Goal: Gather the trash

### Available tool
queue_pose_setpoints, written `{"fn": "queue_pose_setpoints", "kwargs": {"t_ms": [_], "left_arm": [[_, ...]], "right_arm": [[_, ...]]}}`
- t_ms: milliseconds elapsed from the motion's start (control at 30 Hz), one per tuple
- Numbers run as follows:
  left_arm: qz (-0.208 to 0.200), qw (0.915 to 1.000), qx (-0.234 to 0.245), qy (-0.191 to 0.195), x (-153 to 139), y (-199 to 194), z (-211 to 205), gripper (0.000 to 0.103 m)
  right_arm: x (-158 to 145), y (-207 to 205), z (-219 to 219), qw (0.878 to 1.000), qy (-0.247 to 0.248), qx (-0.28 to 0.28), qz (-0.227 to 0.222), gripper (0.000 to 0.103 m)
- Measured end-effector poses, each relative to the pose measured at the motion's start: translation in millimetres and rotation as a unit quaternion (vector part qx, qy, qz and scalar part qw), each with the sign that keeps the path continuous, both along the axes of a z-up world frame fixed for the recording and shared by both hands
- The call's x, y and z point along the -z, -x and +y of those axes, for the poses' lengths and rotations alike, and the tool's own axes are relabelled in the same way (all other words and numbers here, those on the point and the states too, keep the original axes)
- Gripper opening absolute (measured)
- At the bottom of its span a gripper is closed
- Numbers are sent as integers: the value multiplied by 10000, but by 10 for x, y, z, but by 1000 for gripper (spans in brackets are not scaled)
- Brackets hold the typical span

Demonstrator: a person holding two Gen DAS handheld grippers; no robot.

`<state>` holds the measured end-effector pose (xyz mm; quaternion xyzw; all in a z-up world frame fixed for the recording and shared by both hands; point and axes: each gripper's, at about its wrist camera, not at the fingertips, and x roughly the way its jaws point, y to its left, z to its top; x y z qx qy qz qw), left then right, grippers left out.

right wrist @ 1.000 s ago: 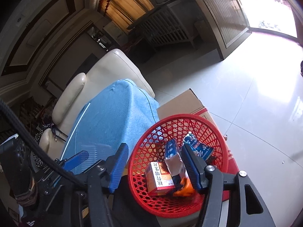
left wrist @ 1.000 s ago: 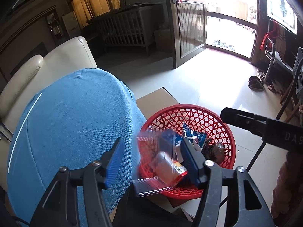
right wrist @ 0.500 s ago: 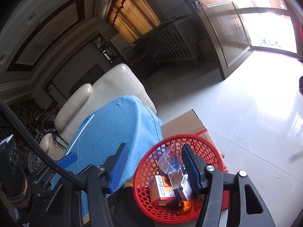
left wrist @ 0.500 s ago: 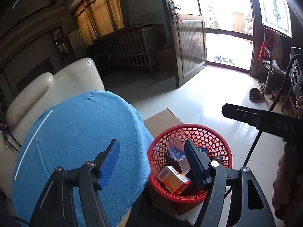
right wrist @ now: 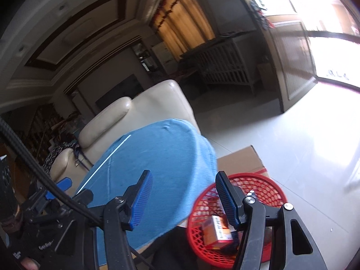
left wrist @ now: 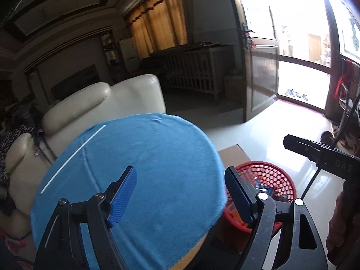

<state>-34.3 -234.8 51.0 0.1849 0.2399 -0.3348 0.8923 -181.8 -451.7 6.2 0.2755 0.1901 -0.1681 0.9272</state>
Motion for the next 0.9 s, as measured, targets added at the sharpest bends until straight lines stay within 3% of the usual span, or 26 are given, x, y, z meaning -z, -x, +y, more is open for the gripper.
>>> {"fn": "queue_pose_setpoints", "kwargs": {"t_ms": [200,367,533,900], "left_arm": [[-113,9974,-707,115,-137,-166,588,81],[-217,9904,-1346,207,-241,-273,1131,81],[-318,9796,-1945,397,-341,-336,1636,91],[-399,9554,-2822,778,-430,-446,2533,94]], "right_arm": [[-213,-282,521,9980,421,-460,-76,63],[-361,-553,1004,9933,652,-941,-182,63],[-516,-789,1541,9846,932,-1446,-301,65],[-715,-1127,2583,9645,1462,-2183,-251,68]]}}
